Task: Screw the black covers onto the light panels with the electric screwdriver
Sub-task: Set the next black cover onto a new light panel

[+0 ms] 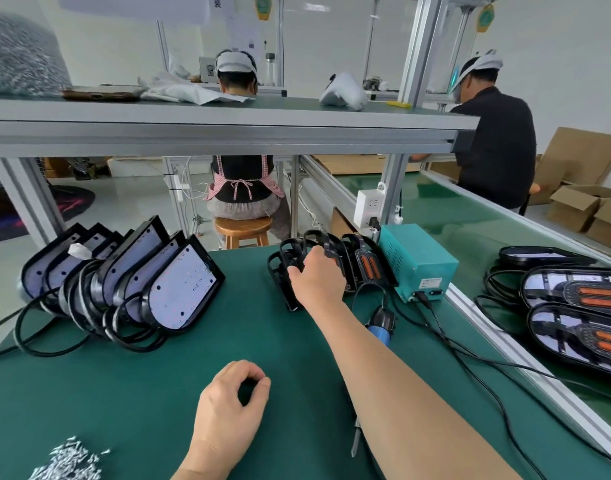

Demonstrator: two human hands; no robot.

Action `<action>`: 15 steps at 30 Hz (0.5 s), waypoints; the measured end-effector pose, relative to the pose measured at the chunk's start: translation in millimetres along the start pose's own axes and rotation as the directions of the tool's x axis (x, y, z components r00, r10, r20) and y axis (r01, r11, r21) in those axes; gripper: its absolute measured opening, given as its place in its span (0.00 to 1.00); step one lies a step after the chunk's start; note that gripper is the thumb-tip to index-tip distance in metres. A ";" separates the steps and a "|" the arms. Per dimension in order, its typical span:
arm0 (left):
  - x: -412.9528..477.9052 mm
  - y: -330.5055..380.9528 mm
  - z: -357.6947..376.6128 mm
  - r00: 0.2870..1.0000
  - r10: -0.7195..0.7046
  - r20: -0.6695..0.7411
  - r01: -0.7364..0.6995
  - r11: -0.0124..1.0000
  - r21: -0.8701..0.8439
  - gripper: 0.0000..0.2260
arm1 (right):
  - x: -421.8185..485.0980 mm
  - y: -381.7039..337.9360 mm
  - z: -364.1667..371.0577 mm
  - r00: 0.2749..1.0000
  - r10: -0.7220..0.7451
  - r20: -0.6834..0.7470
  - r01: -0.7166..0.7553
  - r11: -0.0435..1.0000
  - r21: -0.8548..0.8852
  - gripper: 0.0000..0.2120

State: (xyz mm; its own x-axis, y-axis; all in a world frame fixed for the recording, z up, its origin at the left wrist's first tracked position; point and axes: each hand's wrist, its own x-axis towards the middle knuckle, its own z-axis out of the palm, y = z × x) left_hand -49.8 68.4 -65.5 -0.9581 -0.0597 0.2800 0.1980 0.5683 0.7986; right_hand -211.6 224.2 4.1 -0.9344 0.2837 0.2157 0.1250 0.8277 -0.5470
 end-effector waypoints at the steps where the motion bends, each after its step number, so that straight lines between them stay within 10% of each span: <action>1: 0.1 0.2 -0.1 1.000 0.000 -0.002 0.000 1.000 -0.002 0.10 | 1.6 -0.9 0.9 1.000 0.010 -0.007 -0.010 0.999 -0.030 0.14; 15: 0.6 -1.0 0.2 0.999 -0.037 -0.023 0.036 0.996 -0.077 0.10 | -18.2 7.3 -29.4 0.991 0.013 -0.129 -0.017 0.999 -0.028 0.05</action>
State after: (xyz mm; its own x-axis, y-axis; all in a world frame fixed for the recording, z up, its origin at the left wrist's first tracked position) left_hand -50.6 67.9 -66.2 -0.9598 -0.1002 0.2623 0.1792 0.5005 0.8470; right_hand -183.9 239.3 20.0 -0.8816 0.3549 0.3113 0.1501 0.8359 -0.5280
